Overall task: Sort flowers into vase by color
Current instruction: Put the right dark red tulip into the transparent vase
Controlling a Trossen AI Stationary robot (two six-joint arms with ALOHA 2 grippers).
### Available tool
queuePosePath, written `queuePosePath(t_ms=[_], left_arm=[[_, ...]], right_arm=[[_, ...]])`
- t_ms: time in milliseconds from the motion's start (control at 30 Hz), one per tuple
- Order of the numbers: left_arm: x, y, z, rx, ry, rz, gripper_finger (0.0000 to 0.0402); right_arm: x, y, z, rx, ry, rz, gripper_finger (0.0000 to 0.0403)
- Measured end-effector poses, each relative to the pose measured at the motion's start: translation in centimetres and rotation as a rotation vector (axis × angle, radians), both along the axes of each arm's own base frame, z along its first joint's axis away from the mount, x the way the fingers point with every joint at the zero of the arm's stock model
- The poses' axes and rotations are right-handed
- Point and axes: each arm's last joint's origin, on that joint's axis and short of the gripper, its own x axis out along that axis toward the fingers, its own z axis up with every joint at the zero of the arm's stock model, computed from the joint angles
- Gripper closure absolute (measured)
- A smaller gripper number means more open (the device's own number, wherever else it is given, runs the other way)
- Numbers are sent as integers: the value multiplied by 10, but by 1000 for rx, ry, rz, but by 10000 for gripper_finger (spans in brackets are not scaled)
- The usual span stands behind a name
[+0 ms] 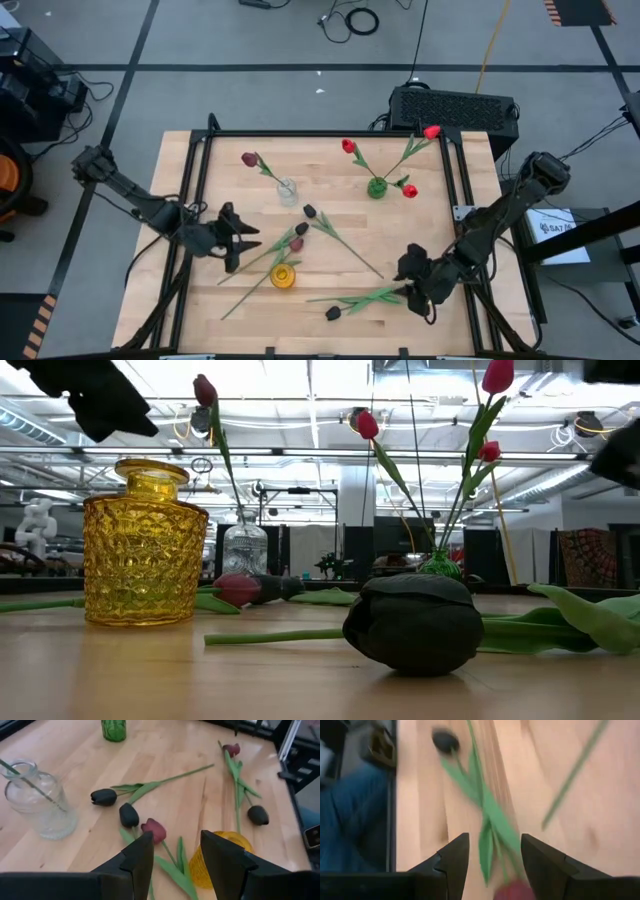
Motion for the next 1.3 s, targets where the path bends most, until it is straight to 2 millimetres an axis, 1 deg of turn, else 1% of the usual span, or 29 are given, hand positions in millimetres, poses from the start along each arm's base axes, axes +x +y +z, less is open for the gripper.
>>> queuePosePath(t_ms=[100, 300, 500, 600, 800, 900, 1067, 1300], left_arm=[[3, -6, -5, 20, 13, 2, 233], [15, -16, -12, 23, 2, 11, 233], [26, -24, -17, 60, -21, -26, 233], [27, -25, -19, 65, -12, -31, 233], [27, -25, -19, 65, -13, -30, 233], [27, -24, -19, 71, -18, -21, 233], [27, -25, -18, 66, -27, -21, 233], [27, -25, -17, 69, -31, -22, 233]], right_arm=[[-8, 4, -3, 14, 55, 2, 232], [-12, 11, -4, 29, 56, 22, 232], [-3, 18, -24, 0, 111, 41, 232], [2, 24, -31, -15, 121, 55, 232], [11, 29, -45, -125, 192, 83, 235], [16, 28, -51, -166, 218, 81, 248], [23, 27, -55, -213, 219, 91, 280], [24, 25, -56, -239, 225, 116, 347]])
